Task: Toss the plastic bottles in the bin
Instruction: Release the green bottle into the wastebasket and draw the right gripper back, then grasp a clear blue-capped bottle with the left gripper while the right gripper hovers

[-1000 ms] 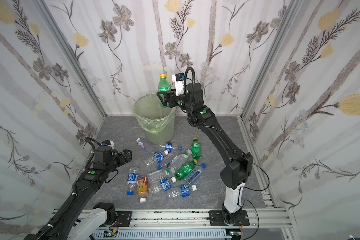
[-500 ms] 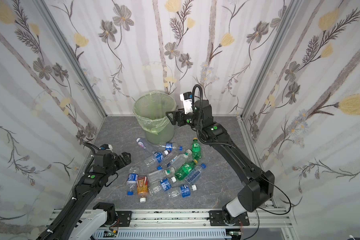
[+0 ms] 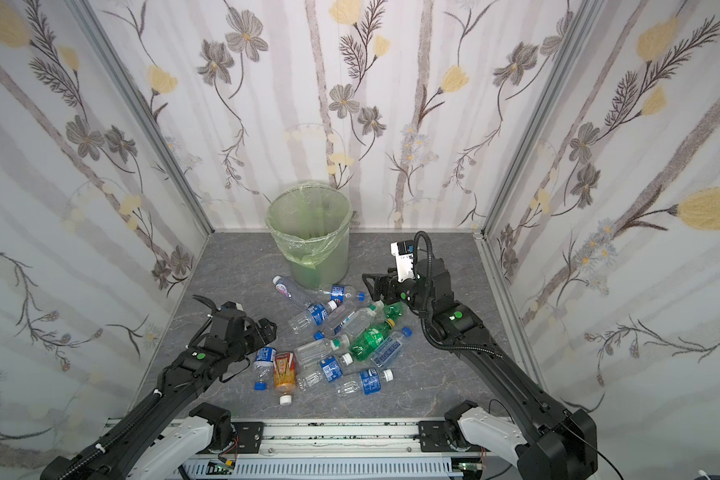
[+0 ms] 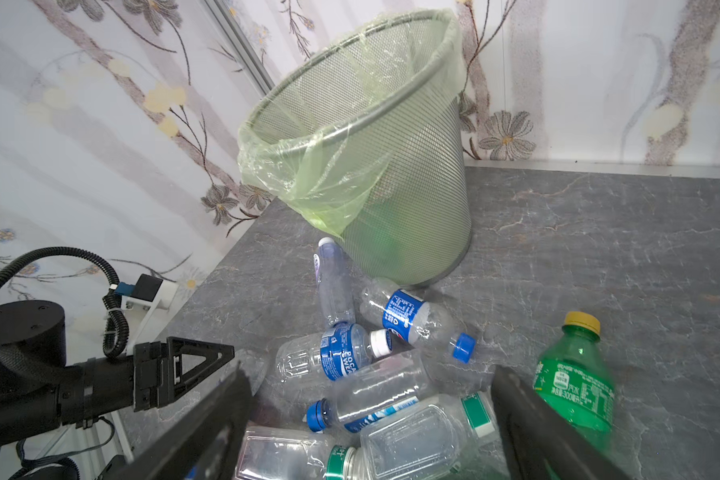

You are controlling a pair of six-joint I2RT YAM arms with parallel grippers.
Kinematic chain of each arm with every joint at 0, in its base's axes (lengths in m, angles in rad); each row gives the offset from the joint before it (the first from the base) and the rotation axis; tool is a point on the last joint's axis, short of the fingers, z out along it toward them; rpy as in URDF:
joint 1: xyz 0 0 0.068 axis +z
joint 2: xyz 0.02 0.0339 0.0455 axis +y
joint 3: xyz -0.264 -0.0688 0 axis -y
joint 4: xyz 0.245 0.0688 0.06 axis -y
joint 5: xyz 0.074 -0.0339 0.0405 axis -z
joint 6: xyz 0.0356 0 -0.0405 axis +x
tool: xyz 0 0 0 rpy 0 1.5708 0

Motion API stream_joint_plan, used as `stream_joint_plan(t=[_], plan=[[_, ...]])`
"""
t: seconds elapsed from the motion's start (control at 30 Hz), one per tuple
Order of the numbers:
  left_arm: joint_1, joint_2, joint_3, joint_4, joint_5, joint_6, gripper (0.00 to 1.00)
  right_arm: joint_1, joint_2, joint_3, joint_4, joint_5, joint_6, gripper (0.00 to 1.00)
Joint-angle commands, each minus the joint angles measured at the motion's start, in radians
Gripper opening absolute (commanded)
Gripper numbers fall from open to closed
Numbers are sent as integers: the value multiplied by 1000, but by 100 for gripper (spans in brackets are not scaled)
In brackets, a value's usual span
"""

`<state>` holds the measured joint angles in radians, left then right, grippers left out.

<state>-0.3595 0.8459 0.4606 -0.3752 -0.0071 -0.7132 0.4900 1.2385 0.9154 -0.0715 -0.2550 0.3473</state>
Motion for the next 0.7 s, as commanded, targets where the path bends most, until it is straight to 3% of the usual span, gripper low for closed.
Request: stream_joint_plan(t=[0.0, 0.17, 0.37, 0.53, 0.67], plan=[[-61, -10, -24, -33, -87, -95, 93, -10, -16, -21, 53, 12, 1, 91], [-144, 29, -62, -37, -151, -140, 92, -24, -30, -36, 71, 6, 5, 90], [-153, 154, -66, -27, -196, -127, 89, -25, -30, -38, 70, -9, 5, 89], [-153, 186, -66, -18, -223, -115, 79, -26, -38, -54, 70, -9, 17, 88], [-151, 179, -68, -13, -253, -111, 62, -25, -48, -75, 72, -7, 31, 88]])
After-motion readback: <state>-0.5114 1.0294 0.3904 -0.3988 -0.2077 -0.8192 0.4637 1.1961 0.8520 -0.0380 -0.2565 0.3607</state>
